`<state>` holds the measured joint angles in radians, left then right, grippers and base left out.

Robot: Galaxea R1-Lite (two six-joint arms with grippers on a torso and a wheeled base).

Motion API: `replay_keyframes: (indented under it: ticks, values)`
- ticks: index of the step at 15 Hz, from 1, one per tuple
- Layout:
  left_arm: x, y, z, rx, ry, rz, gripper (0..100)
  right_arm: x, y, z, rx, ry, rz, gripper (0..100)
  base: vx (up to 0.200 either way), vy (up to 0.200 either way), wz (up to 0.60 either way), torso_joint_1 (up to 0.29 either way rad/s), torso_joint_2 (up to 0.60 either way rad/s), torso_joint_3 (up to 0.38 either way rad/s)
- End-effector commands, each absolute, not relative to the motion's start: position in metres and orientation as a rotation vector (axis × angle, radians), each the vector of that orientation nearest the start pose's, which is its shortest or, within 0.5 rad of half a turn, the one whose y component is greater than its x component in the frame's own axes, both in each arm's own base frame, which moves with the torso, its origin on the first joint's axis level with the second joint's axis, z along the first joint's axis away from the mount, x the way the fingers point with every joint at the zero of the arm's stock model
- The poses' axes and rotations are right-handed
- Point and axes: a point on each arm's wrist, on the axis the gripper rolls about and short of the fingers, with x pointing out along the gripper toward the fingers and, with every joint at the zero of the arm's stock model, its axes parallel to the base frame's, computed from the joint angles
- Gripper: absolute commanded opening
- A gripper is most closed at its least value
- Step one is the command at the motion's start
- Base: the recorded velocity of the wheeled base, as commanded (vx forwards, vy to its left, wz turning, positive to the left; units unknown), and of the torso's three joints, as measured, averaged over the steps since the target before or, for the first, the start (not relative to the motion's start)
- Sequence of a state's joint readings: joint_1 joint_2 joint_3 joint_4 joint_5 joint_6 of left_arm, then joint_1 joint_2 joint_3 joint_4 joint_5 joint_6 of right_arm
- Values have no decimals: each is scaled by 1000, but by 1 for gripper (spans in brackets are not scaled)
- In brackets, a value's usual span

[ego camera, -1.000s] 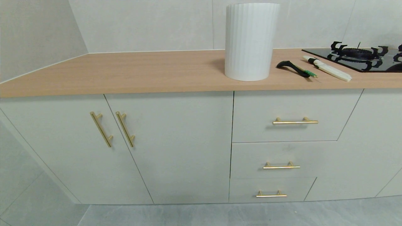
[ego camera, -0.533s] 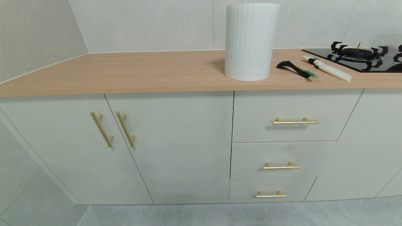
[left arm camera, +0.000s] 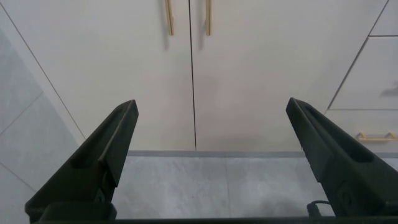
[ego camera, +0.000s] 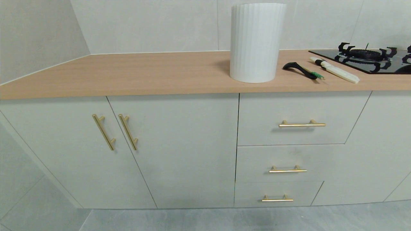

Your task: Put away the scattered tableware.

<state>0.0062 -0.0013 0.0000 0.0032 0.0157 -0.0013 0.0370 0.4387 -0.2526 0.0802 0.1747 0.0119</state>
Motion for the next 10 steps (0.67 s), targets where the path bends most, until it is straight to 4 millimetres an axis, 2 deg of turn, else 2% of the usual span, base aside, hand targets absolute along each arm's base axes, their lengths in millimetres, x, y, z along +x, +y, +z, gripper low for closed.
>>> replay_keyframes:
  ticks: [1, 5, 10]
  values:
    - [-23, 0, 75, -2, 3, 21, 100, 68, 11, 153, 27, 478, 267, 100, 0, 0, 0, 0, 0, 0]
    - [-23, 0, 75, -2, 3, 23, 100, 146, 21, 157, 16, 596, 275, 100, 0, 0, 0, 0, 0, 0]
    - [-23, 0, 75, -2, 3, 23, 100, 217, 35, 137, 13, 747, 293, 100, 0, 0, 0, 0, 0, 0]
